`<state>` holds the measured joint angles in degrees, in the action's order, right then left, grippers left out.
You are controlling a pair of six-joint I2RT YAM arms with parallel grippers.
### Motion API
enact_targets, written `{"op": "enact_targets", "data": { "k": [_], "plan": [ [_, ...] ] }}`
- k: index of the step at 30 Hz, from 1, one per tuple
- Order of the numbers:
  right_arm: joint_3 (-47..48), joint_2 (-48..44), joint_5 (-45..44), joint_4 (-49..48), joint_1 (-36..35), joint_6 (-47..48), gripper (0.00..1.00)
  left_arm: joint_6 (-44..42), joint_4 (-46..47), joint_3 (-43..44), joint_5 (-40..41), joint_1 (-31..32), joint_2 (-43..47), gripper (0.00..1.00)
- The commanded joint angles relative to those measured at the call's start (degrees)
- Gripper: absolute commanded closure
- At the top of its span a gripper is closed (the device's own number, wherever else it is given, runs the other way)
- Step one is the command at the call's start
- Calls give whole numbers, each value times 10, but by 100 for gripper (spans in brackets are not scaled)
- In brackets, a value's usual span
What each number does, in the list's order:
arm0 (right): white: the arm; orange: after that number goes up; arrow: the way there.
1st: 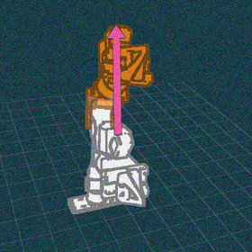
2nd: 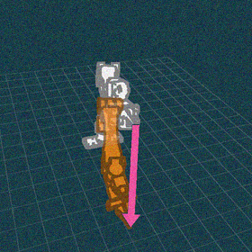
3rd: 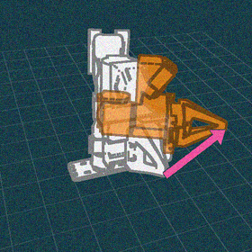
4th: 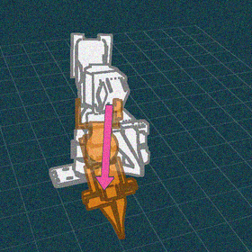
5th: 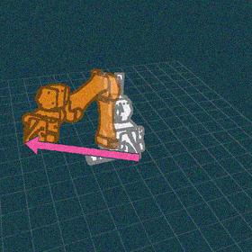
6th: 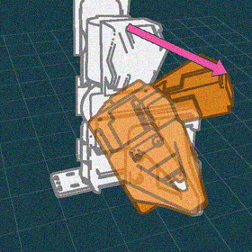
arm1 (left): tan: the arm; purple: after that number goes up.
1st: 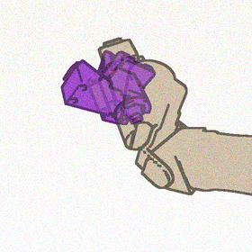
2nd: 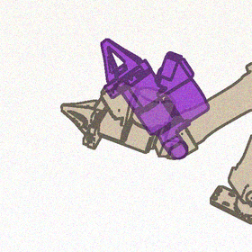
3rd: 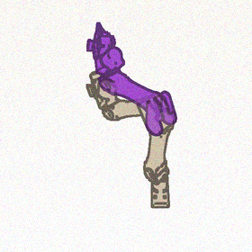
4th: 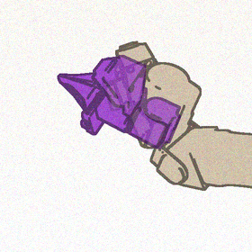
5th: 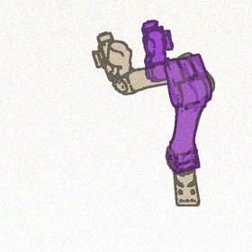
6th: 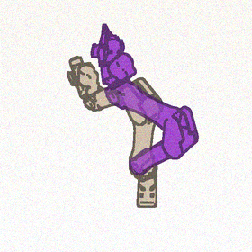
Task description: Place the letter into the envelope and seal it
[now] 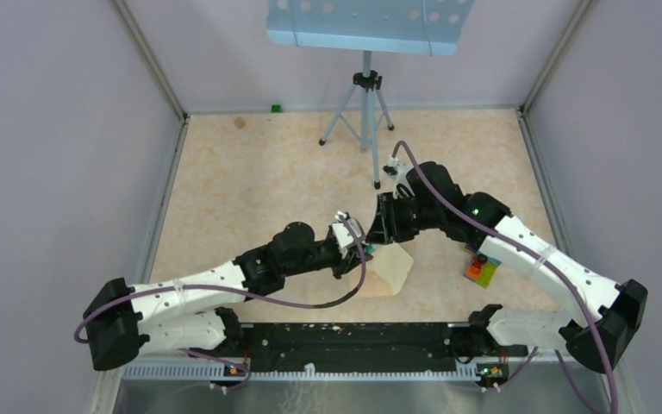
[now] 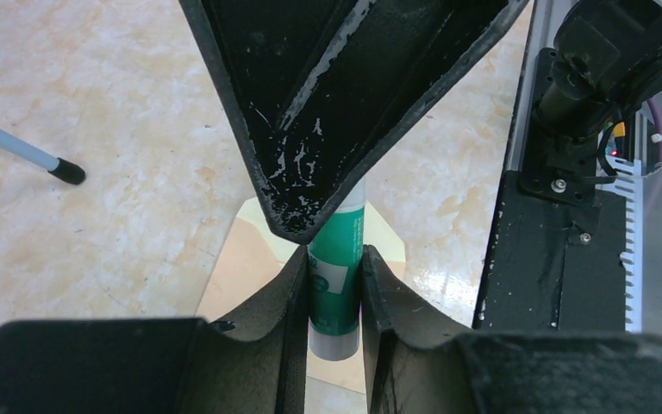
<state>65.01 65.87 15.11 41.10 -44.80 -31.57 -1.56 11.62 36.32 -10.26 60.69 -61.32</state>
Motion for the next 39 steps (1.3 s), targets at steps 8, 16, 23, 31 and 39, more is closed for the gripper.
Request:
{"op": "enact_targets", "data": {
  "k": [8,16,23,31,39],
  "plan": [
    [18,-1,-3,-8,-4,-4,59,40,63,-18,-3,-13,16,100],
    [4,-1,5,-9,-5,-7,60,45,71,-18,-1,-14,13,100],
    [-1,-1,11,-10,-5,-8,64,47,77,-20,2,-15,11,100],
    [-3,-2,7,1,-5,-7,70,47,81,-24,2,-17,9,100],
    [13,-6,1,17,-6,-2,68,46,78,-30,1,-21,11,100]
  ]
}}
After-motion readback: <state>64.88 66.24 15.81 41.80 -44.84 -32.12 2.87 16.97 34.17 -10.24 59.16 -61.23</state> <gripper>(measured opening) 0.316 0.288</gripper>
